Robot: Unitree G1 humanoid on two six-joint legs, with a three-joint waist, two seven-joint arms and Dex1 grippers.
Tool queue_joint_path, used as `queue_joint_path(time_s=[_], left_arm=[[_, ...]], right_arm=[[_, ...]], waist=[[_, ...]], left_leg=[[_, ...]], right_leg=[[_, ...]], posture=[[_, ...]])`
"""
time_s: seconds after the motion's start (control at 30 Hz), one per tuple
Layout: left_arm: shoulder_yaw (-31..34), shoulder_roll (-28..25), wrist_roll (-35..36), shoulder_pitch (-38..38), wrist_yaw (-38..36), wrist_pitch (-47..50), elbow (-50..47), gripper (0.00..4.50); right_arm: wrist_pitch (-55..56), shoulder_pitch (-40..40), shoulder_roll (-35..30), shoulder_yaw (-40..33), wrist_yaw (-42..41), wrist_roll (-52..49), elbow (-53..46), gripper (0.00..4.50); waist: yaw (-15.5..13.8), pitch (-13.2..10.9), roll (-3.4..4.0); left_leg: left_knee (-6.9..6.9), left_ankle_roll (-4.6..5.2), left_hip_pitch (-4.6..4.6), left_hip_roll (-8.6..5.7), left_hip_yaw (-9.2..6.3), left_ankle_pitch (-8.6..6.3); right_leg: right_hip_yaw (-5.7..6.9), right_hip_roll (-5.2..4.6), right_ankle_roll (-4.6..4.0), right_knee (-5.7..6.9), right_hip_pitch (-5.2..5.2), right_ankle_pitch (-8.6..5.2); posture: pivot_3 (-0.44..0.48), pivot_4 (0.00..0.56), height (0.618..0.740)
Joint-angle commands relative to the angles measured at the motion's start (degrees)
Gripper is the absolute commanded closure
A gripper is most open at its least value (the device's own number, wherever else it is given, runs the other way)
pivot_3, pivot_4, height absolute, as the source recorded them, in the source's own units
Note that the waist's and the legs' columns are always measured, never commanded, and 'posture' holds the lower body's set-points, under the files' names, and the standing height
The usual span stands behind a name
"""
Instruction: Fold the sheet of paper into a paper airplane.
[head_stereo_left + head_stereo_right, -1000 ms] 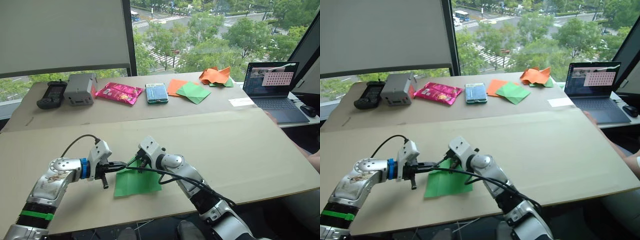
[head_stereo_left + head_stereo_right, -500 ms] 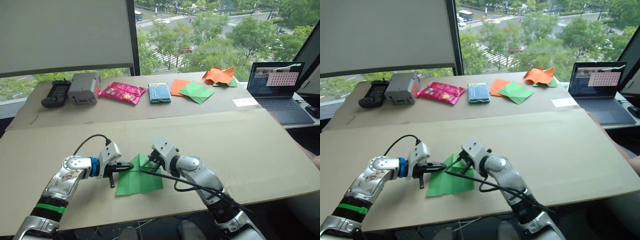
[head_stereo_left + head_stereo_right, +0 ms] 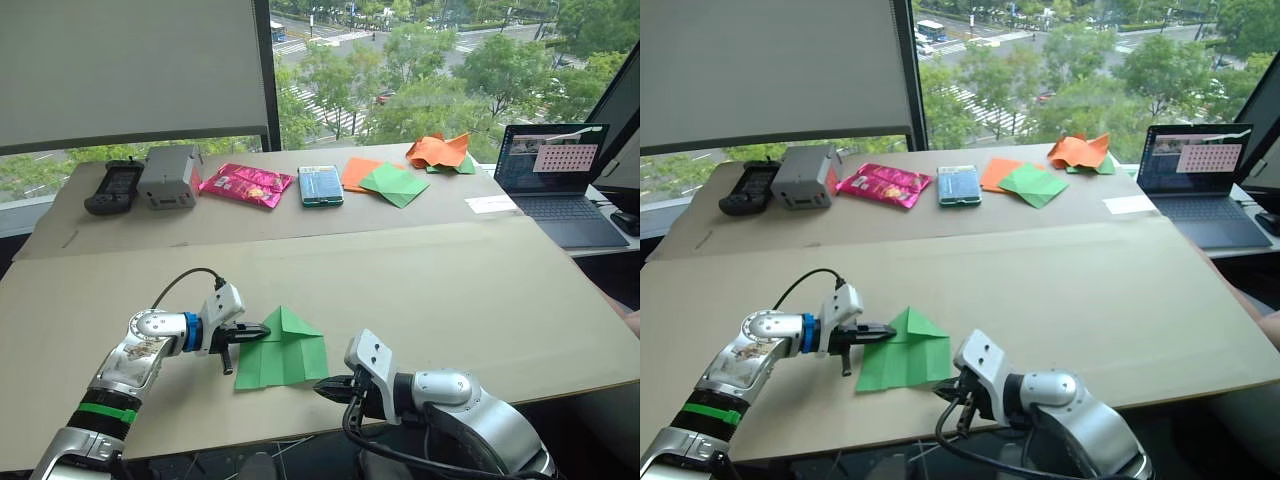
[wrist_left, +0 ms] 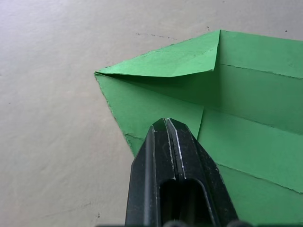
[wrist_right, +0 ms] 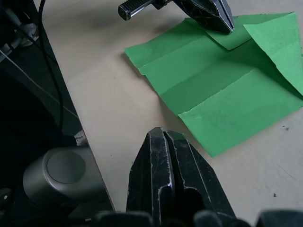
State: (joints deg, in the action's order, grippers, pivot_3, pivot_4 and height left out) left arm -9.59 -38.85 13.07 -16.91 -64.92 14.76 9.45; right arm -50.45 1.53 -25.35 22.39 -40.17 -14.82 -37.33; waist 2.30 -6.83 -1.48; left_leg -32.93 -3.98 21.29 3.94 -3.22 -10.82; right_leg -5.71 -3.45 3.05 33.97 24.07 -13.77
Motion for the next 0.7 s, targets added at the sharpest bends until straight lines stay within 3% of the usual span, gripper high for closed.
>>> queue_joint_path(time_s=[0.03,0.3,0.7], left_arm=[[-2.30,-0.64,-2.06,1.30,-1.13,1.56,0.42,4.47],[-2.94,-0.71,-2.59,-0.37,-2.20,1.85,1.56,4.47],[-3.18,-0.28,-3.46,-2.04,-3.23,0.82,3.57,4.47]], right_arm=[[0.45,-2.52,1.22,0.98,3.78,0.04,-0.23,4.50],[6.66,-9.65,3.14,2.85,11.72,3.91,3.04,4.50],[17.69,-17.63,13.34,-0.61,23.84,4.79,7.74,4.50]], waist=[[-0.03,0.01,-0.01],[0.06,0.02,-0.05],[-1.15,-0.11,-0.36]], left_leg=[[0.00,-0.02,0.00,0.00,0.00,-0.01],[0.02,-0.04,-0.04,0.00,0.00,-0.02],[0.14,-0.08,-0.05,0.06,-0.11,-0.05]], right_leg=[[0.00,0.00,0.00,0.00,0.00,0.00],[0.01,-0.01,0.00,0.00,0.01,0.00],[0.20,-0.06,-0.01,-0.26,0.02,-0.01]], posture=[[0.000,0.150,0.725],[0.000,0.150,0.725],[0.000,0.150,0.725]])
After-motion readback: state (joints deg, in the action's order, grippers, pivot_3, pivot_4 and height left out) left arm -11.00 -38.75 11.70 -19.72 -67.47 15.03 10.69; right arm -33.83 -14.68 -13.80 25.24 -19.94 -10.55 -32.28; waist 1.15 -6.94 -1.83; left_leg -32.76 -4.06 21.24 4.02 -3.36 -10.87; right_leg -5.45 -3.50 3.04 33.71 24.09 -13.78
